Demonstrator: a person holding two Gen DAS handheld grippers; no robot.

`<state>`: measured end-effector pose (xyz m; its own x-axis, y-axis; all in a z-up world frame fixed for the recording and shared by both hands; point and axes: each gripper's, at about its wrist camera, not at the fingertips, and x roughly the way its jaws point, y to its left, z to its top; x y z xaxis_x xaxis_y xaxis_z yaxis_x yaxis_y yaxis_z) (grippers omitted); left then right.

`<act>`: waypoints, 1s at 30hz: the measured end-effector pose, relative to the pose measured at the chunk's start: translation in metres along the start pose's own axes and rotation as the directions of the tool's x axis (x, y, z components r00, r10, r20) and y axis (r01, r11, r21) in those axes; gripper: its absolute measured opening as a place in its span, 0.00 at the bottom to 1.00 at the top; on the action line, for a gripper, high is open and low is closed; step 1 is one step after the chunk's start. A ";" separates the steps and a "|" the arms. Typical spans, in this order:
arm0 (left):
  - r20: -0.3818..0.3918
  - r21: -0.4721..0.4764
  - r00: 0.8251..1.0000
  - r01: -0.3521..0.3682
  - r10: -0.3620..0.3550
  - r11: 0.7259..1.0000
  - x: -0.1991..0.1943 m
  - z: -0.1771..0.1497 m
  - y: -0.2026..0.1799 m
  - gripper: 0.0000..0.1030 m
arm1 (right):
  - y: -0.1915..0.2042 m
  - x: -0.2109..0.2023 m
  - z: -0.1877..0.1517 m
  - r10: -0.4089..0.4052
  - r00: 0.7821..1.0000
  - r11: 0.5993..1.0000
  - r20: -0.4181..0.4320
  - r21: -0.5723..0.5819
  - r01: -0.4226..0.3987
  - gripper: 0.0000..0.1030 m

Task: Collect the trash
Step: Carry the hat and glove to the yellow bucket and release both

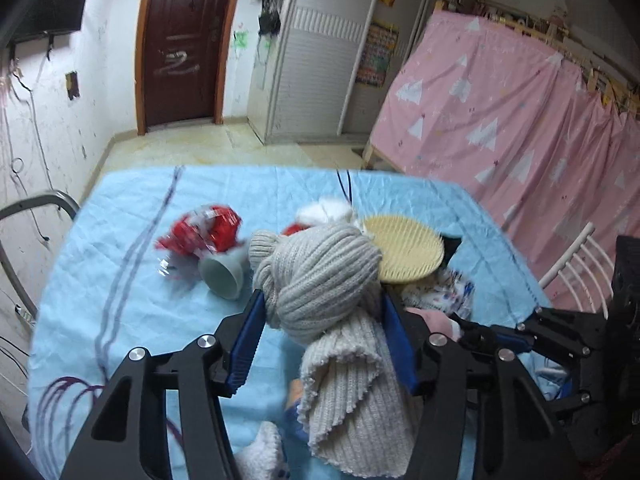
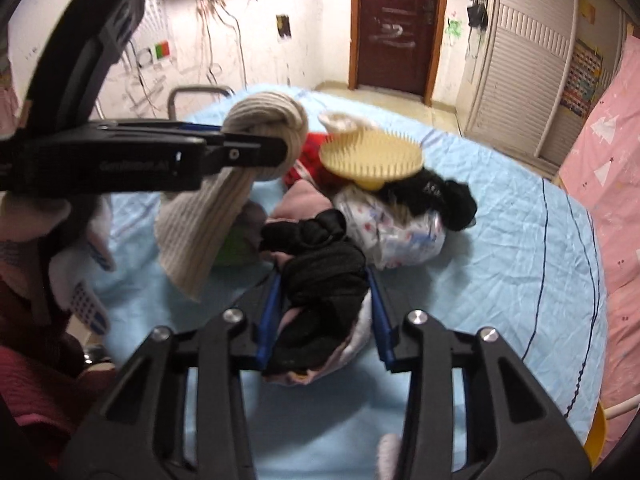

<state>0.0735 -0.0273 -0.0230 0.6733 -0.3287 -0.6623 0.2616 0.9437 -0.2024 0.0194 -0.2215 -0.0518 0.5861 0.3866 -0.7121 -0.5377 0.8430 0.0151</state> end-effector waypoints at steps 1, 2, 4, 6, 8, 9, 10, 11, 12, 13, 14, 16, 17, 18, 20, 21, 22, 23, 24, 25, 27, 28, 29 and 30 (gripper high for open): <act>0.011 0.001 1.000 -0.001 0.001 1.000 -0.005 0.002 -0.001 0.47 | 0.000 -0.006 0.000 0.006 1.000 1.000 0.018 0.003 -0.006 0.36; 0.030 0.003 1.000 -0.001 0.001 1.000 -0.012 0.004 -0.003 0.47 | -0.001 -0.014 0.001 0.008 0.999 1.000 0.041 0.008 -0.008 0.36; 0.071 0.008 0.998 -0.004 0.004 1.000 -0.026 0.010 -0.010 0.47 | -0.005 -0.027 0.002 0.006 0.997 1.000 0.083 0.022 -0.008 0.36; 0.105 0.016 0.994 -0.007 0.005 1.000 -0.036 0.016 -0.016 0.47 | -0.010 -0.044 0.002 -0.008 0.991 0.999 0.135 0.042 0.002 0.36; 0.139 0.027 0.990 -0.009 0.005 1.000 -0.045 0.022 -0.026 0.47 | -0.018 -0.059 0.002 -0.034 0.983 0.997 0.183 0.067 0.022 0.36; 0.155 0.034 0.988 -0.005 0.000 0.999 -0.049 0.026 -0.032 0.47 | -0.025 -0.066 0.002 -0.046 0.978 0.996 0.205 0.085 0.029 0.36; 0.167 0.040 0.986 -0.001 -0.005 0.999 -0.053 0.029 -0.038 0.47 | -0.032 -0.074 0.001 -0.060 0.972 0.994 0.225 0.106 0.037 0.36; 0.182 0.052 0.983 0.007 -0.016 0.999 -0.058 0.034 -0.048 0.47 | -0.040 -0.081 -0.001 -0.076 0.968 0.991 0.240 0.124 0.047 0.36; 0.191 0.061 0.981 0.014 -0.025 0.998 -0.061 0.037 -0.055 0.47 | -0.049 -0.089 -0.003 -0.092 0.964 0.988 0.251 0.143 0.057 0.36; 0.198 0.071 0.980 0.019 -0.033 0.997 -0.063 0.039 -0.062 0.47 | -0.055 -0.095 -0.006 -0.107 0.959 0.985 0.261 0.160 0.066 0.36; 0.207 0.087 0.977 0.026 -0.044 0.996 -0.065 0.042 -0.072 0.47 | -0.063 -0.103 -0.011 -0.128 0.954 0.980 0.271 0.180 0.081 0.36; 0.210 0.114 0.975 0.043 -0.066 0.993 -0.066 0.045 -0.091 0.47 | -0.077 -0.114 -0.020 -0.164 0.946 0.971 0.281 0.215 0.104 0.36; 0.209 0.130 0.975 0.054 -0.080 0.990 -0.066 0.046 -0.102 0.47 | -0.086 -0.121 -0.026 -0.186 0.940 0.964 0.287 0.240 0.118 0.36; 0.205 0.148 0.974 0.064 -0.094 0.987 -0.065 0.047 -0.114 0.47 | -0.094 -0.128 -0.031 -0.207 0.934 0.956 0.293 0.262 0.130 0.36; 0.196 0.172 0.973 0.087 -0.121 0.981 -0.061 0.049 -0.134 0.47 | -0.110 -0.141 -0.043 -0.249 0.922 0.940 0.297 0.305 0.156 0.36; 0.189 0.186 0.973 0.101 -0.136 0.977 -0.059 0.050 -0.145 0.47 | -0.119 -0.147 -0.049 -0.279 0.914 0.927 0.296 0.330 0.176 0.37; 0.179 0.203 0.972 0.118 -0.155 0.972 -0.056 0.052 -0.159 0.47 | -0.126 -0.151 -0.054 -0.302 0.907 0.917 0.293 0.350 0.192 0.37; 0.173 0.212 0.971 0.128 -0.166 0.969 -0.054 0.051 -0.167 0.47 | -0.135 -0.157 -0.060 -0.327 0.900 0.904 0.288 0.375 0.208 0.37; 0.165 0.222 0.969 0.143 -0.181 0.964 -0.051 0.051 -0.178 0.47 | -0.143 -0.162 -0.066 -0.347 0.894 0.892 0.285 0.396 0.220 0.37; 0.153 0.236 0.967 0.162 -0.202 0.958 -0.047 0.051 -0.192 0.47 | -0.151 -0.167 -0.073 -0.368 0.887 0.879 0.280 0.416 0.233 0.37; 0.133 0.250 0.964 0.191 -0.229 0.949 -0.040 0.051 -0.211 0.47 | -0.166 -0.177 -0.086 -0.412 0.872 0.851 0.265 0.454 0.264 0.37; 0.117 0.261 0.962 0.212 -0.249 0.942 -0.036 0.051 -0.224 0.47 | -0.172 -0.181 -0.093 -0.430 0.865 0.839 0.259 0.470 0.276 0.37; 0.107 0.268 0.960 0.224 -0.260 0.937 -0.033 0.050 -0.232 0.47 | -0.179 -0.186 -0.100 -0.450 0.858 0.824 0.249 0.486 0.291 0.37; 0.095 0.277 0.957 0.239 -0.274 0.931 -0.030 0.048 -0.243 0.47 | -0.185 -0.190 -0.106 -0.466 0.852 0.813 0.240 0.497 0.305 0.37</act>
<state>0.0228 -0.2488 0.0801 0.6385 -0.5767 -0.5096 0.5960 0.7895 -0.1465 -0.0570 -0.4907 0.0061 0.8950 0.0260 -0.4452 0.0428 0.9887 0.1437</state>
